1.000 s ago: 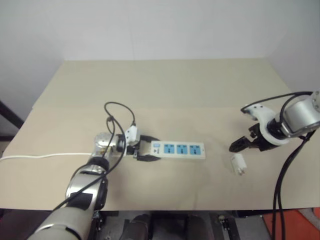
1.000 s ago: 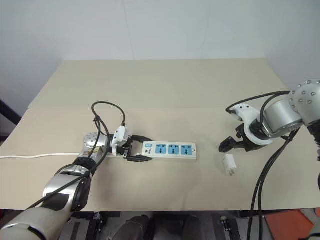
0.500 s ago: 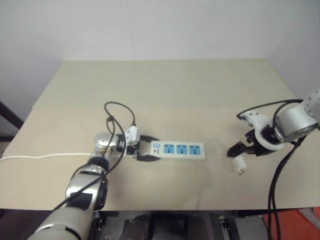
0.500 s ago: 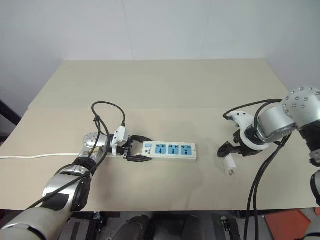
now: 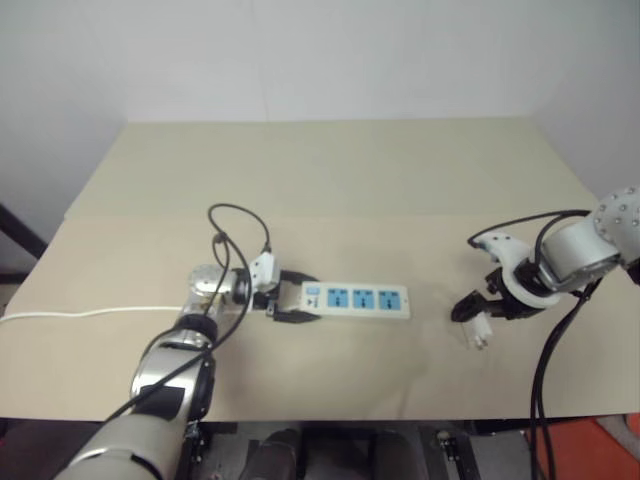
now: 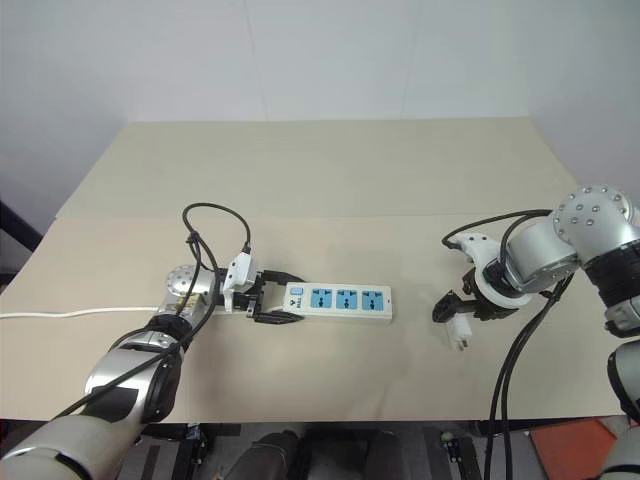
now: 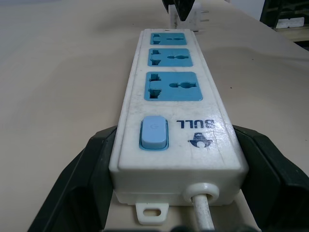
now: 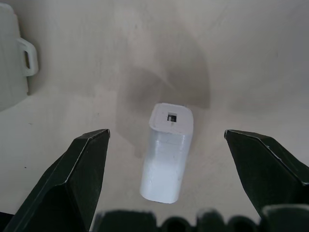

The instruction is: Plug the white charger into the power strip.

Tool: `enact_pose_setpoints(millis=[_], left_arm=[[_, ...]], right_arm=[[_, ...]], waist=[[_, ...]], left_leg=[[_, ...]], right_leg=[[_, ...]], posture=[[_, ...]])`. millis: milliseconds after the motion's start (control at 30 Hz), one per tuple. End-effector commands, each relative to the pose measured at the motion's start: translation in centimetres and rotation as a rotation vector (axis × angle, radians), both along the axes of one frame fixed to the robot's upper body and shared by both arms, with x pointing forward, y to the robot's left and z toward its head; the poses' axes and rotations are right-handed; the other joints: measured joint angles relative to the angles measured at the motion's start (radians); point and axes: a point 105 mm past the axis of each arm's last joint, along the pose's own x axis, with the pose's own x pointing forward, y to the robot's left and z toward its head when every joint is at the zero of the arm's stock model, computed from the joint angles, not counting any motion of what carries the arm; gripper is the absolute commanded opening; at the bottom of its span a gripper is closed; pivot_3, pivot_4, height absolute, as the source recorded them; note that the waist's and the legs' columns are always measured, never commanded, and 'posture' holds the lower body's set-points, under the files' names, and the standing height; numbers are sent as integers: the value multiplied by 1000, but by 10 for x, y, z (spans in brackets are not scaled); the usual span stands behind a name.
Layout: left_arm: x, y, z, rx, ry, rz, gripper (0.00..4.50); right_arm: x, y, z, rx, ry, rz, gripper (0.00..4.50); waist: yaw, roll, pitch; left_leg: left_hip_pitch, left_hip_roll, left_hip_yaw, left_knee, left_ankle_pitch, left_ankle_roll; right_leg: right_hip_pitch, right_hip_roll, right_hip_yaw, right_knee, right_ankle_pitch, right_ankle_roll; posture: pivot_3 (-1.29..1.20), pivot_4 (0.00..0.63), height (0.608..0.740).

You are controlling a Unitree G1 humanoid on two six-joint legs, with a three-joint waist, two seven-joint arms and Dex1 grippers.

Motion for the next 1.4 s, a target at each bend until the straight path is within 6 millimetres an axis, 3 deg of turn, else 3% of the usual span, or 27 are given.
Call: enact_pose_setpoints(millis=[33,100,200,467,500,833,1000,1167,1400], left_arm=[[-2,3,-8,42,0,5,3260],[-2,3,-8,41,0,6,3260],[-2,4,-8,44,-1,9,3260],[-2,5,-9,44,0,16,3260],[-2,5,-9,45,-1,18,3260],[-1,6,-8,44,-8,27,3260],[0,6,-6,39,-2,24,3260],[0,5,-4,49,-2,3,3260],[0,9,-1,66,0,-2,3260]], right_arm=[[2,-1,5,14,-19,-7,4500],[2,0,5,23,-16,-8,4500],[2,1,5,29,-13,-6,3961],[2,6,3,32,-2,17,1271],[2,6,3,24,-4,22,1096],[0,14,10,16,-22,106,1096],[-6,25,33,-49,-122,272,1096],[-2,43,73,10,-381,397,1096],[8,57,98,150,-805,557,1096]], waist=[[0,0,0],[0,0,0],[-1,0,-1],[-2,-1,-4],[-3,-1,-4],[-7,-1,-8],[-7,0,-9],[-7,0,-9],[-15,-1,-9]], left_leg=[[0,0,0,0,0,0],[0,0,0,0,0,0],[0,0,0,0,0,0],[1,0,0,0,-1,1],[1,0,0,0,-1,1],[1,0,0,0,-1,2],[0,0,0,0,-2,3],[0,0,-1,0,-2,4],[0,-1,-1,2,-2,4]], right_leg=[[0,0,0,0,0,0],[0,0,0,0,0,0],[0,0,0,0,0,0],[0,0,0,1,0,0],[0,1,0,1,0,0],[0,1,0,1,0,0],[-1,1,0,1,0,0],[-1,1,0,1,0,0],[-1,2,-1,2,1,2]], posture=[[0,150,740],[0,150,740],[0,150,740],[0,150,740],[0,150,740],[0,150,740],[0,150,740],[0,150,740],[0,150,740]])
